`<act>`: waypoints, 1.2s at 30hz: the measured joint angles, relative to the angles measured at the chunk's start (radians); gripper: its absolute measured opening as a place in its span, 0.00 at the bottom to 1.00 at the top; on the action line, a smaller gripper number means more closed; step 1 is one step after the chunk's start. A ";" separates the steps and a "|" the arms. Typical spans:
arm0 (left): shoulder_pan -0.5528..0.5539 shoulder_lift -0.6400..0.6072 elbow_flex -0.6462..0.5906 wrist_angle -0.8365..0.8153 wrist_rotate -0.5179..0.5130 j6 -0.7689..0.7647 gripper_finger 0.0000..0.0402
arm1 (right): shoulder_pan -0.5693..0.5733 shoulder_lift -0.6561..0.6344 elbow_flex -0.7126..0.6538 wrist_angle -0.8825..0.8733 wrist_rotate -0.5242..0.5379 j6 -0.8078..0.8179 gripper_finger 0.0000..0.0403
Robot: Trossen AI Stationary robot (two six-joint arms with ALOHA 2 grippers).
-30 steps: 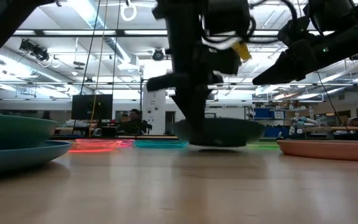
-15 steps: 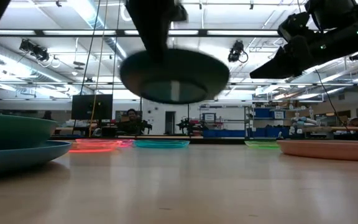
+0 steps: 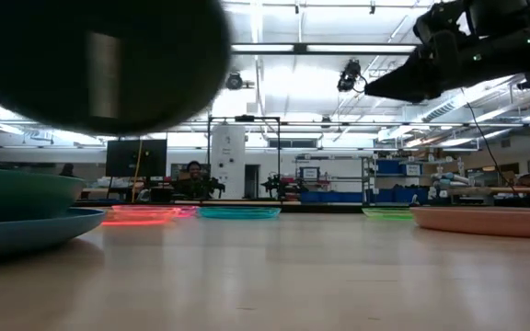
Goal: Stack plastic plates
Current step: Stack the dark green plate on top of the green plate
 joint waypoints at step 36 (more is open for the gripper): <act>-0.138 0.072 -0.163 0.001 0.246 -0.402 0.03 | -0.021 0.209 0.000 0.262 -0.077 -0.113 0.31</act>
